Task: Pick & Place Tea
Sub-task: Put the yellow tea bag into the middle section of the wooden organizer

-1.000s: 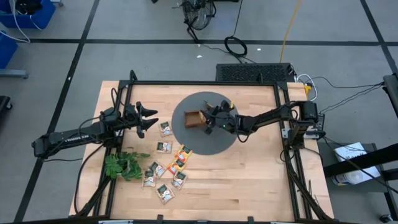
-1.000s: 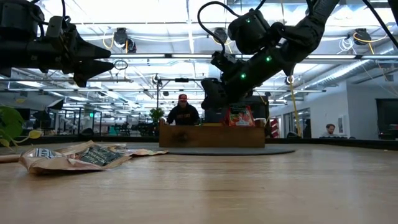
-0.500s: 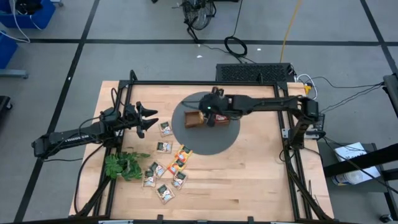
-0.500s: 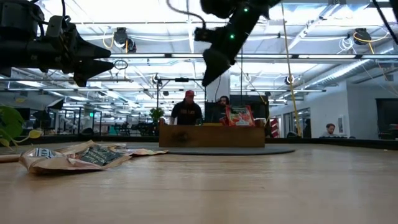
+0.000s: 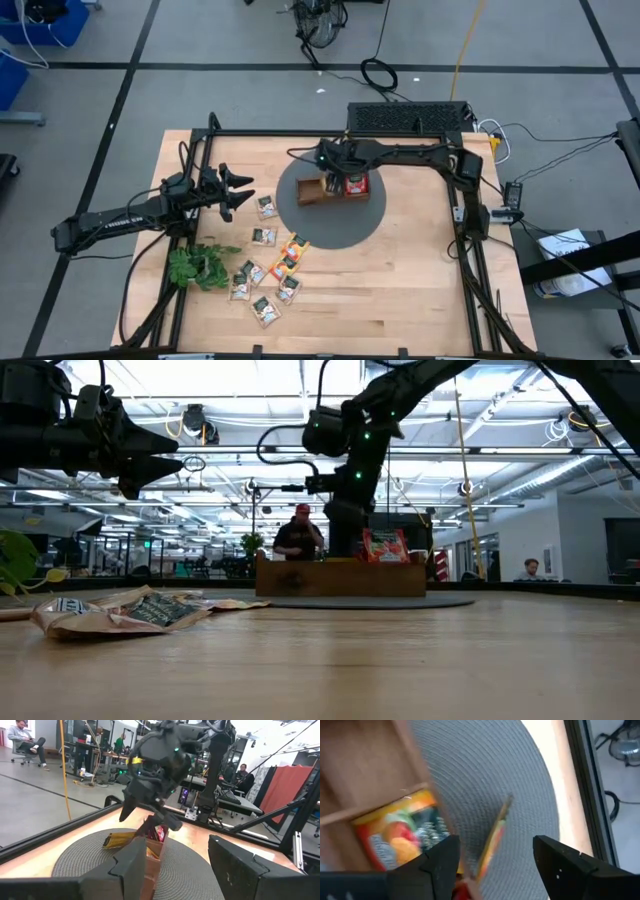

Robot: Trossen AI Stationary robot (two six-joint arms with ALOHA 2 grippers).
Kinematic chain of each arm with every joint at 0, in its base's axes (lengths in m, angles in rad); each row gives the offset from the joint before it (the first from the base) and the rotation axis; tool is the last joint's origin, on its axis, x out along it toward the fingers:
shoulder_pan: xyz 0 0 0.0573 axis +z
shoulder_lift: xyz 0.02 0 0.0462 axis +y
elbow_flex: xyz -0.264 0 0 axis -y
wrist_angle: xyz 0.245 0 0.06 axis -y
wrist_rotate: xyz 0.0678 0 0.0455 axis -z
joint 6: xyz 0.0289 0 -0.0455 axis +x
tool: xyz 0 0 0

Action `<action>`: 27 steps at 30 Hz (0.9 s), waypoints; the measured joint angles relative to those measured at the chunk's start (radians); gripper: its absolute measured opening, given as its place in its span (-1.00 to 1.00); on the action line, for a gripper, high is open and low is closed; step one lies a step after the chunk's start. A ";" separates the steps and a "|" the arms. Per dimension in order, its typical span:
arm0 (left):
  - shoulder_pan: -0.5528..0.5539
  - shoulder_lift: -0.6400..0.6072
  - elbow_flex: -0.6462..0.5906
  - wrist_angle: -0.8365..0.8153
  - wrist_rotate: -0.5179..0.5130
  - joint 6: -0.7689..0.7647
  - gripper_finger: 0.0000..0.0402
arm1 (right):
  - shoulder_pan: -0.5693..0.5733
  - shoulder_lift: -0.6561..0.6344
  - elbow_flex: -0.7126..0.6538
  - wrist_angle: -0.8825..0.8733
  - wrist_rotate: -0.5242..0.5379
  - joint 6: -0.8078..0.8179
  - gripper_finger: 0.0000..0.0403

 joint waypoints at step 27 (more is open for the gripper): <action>0.000 0.000 0.000 0.000 0.000 0.000 0.06 | -0.067 0.037 0.000 0.054 -0.076 0.020 -0.04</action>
